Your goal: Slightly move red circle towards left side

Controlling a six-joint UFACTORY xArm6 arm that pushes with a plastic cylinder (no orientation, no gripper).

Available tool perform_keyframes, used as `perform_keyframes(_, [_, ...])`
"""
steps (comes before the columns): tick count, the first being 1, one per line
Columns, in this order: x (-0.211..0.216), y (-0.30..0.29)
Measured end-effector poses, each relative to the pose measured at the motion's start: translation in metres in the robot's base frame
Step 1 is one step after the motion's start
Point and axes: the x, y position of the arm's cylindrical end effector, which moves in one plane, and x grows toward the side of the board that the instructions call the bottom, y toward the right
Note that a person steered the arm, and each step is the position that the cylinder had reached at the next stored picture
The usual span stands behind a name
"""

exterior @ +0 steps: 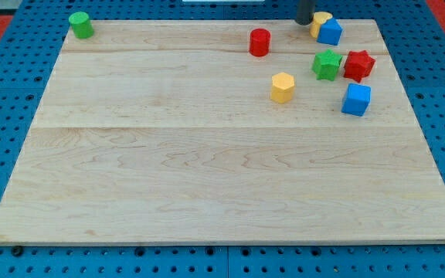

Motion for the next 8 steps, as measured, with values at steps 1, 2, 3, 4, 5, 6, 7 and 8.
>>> perform_keyframes(1, [0.013, -0.018])
perform_keyframes(2, [0.046, -0.035])
perform_keyframes(3, [0.071, -0.04])
perform_keyframes(4, [0.08, -0.056])
perform_keyframes(5, [0.075, -0.064])
perform_keyframes(6, [0.059, -0.067])
perform_keyframes(7, [0.042, -0.079])
perform_keyframes(8, [0.03, -0.092])
